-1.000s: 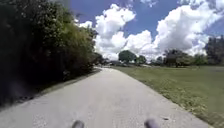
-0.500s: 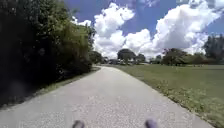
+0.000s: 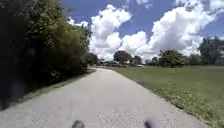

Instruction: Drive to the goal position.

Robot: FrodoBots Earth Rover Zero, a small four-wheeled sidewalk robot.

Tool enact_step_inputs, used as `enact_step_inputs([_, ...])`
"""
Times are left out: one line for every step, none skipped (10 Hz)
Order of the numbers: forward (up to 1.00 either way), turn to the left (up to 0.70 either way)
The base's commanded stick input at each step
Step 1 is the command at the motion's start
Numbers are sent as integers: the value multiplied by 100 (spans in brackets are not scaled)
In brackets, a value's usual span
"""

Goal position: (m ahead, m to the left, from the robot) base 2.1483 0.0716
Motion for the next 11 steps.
enact_step_inputs([50, 0])
enact_step_inputs([50, 0])
enact_step_inputs([50, 0])
enact_step_inputs([50, 0])
enact_step_inputs([50, 0])
enact_step_inputs([50, 0])
enact_step_inputs([50, 0])
enact_step_inputs([50, 0])
enact_step_inputs([50, 0])
enact_step_inputs([50, 0])
enact_step_inputs([50, 0])
